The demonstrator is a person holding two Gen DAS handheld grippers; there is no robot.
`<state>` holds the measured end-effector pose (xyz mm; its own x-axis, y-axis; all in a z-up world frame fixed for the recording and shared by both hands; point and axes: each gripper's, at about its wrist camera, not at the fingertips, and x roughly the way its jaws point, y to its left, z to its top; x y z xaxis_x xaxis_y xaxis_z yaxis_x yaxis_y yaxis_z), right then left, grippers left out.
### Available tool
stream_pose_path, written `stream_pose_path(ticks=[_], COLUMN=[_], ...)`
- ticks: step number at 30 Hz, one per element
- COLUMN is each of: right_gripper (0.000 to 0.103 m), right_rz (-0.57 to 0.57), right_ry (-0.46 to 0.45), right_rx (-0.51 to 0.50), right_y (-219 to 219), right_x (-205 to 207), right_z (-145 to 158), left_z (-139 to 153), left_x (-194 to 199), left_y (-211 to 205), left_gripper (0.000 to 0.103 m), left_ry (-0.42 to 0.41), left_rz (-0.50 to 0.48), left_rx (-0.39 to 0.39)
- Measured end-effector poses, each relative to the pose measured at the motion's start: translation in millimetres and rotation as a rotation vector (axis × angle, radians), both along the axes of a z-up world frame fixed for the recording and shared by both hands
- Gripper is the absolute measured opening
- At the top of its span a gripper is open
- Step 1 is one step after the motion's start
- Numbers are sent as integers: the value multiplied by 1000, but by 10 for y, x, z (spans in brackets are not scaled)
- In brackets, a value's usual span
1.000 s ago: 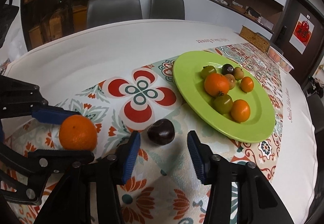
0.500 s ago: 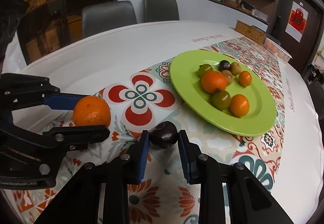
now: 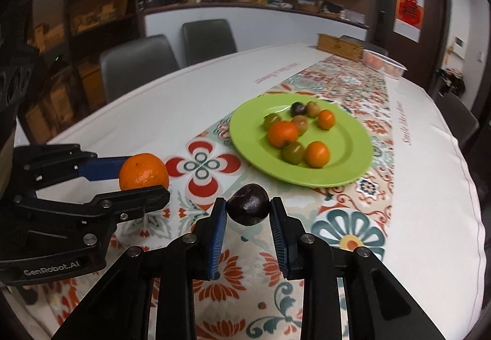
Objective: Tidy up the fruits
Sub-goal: 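Carry the orange and plum in both grippers over the green plate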
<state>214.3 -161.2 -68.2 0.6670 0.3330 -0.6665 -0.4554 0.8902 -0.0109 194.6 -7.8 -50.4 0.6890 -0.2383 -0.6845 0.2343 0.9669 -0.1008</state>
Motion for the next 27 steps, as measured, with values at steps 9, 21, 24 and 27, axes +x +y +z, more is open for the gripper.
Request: stream_pose_path(ticks=[9, 21, 24, 27], right_gripper=[30, 30, 30, 30], right_rz=[-100, -161, -179, -192], right_ry=[-45, -103, -101, -91], right_rx=[61, 101, 110, 114], right_y=[-162, -240, -245, -255], right_x=[-36, 171, 308, 470], right_z=[322, 657, 670, 646], left_z=[293, 654, 667, 655], left_x=[111, 373, 528, 691], left_y=[-54, -112, -108, -103], left_gripper=[40, 40, 40, 40], left_ry=[-60, -151, -153, -147], left_rz=[-39, -95, -98, -103], left_rx=[-37, -34, -28, -25])
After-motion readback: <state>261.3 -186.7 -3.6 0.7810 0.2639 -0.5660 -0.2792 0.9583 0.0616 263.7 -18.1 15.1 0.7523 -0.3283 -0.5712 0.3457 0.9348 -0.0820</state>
